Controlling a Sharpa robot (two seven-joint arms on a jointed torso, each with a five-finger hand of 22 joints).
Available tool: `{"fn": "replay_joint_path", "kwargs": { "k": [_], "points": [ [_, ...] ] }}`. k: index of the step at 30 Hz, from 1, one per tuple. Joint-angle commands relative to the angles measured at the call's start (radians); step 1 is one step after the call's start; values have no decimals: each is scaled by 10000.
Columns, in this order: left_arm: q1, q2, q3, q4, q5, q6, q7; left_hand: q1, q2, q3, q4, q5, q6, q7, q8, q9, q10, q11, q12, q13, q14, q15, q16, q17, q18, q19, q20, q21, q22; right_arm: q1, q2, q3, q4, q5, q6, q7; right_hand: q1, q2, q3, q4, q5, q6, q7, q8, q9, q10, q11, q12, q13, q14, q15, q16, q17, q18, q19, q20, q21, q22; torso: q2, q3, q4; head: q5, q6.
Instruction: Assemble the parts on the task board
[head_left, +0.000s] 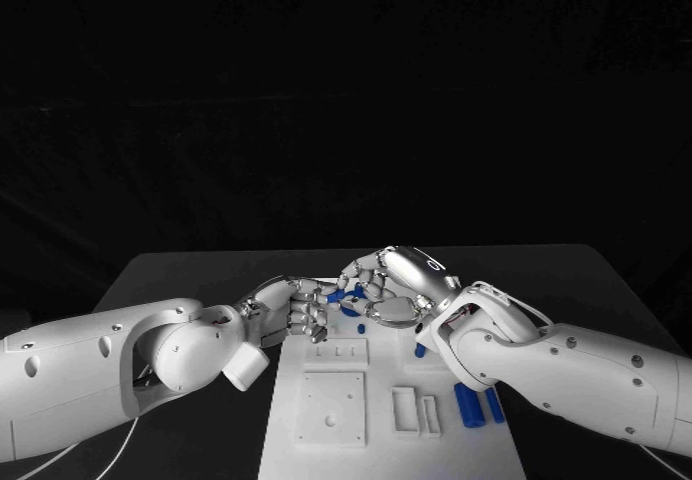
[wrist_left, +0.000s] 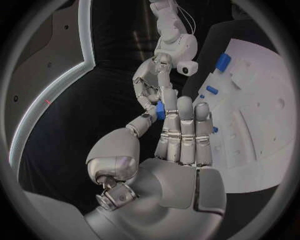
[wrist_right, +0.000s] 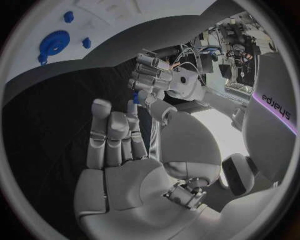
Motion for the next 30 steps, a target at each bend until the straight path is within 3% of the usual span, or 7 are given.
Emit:
{"fn": "replay_joint_path", "kwargs": {
  "k": [1,4,7,13,30],
  "points": [
    [-13,116,-11,120,-102,319,-254,-76,-257,-6,144,-159,199,-166,-111,-42,-118,1,-51,-25,-76,17,-61,-32,-87,-112,-801,28,-41,15,96,21,89,59,59,230,-33,103,81,88,-43,188,28,181,194,-51,-13,66,16,9,-65,18,20,129,-68,-29,42,212,0,-2,0,-7,5],
    [-13,113,-11,113,-93,339,-305,-77,-502,-25,274,-631,22,-63,-352,-195,-251,73,-106,-58,-128,54,-119,-75,-74,-173,-766,16,-109,13,90,21,79,59,62,213,-62,102,93,98,-43,209,11,216,243,-40,-31,70,33,14,-81,30,32,129,-57,-37,64,210,2,-7,2,-16,5],
    [-13,117,-12,102,-78,381,-348,-114,-754,-107,369,-754,-233,52,-567,-317,-435,168,-185,-95,-173,89,-156,-99,-71,-219,-734,18,-147,12,97,21,48,59,78,197,-71,104,105,101,-43,218,2,232,268,-33,-39,69,39,15,-89,37,39,129,-52,-42,74,208,0,-7,0,-20,8],
    [-13,118,-13,104,-78,489,-454,-92,-1019,-191,456,-778,-494,183,-774,-473,-683,290,-278,-133,-289,153,-206,-119,-66,-330,-674,5,-190,11,107,20,22,59,63,194,-73,94,134,94,-43,220,-7,248,298,-21,-49,66,45,14,-99,44,48,129,-49,-51,84,205,1,-7,-5,-29,16],
    [-13,120,-14,103,-79,336,-511,-16,-1368,-292,638,-785,-802,343,-967,-638,-1103,463,-416,-185,-525,291,-274,-139,-60,-562,-536,-32,-264,10,76,12,20,52,414,90,-74,52,244,83,-42,212,-23,275,372,16,-66,44,52,10,-115,60,70,129,-39,-67,110,198,-5,-4,-4,-37,-2]
  ]
}}
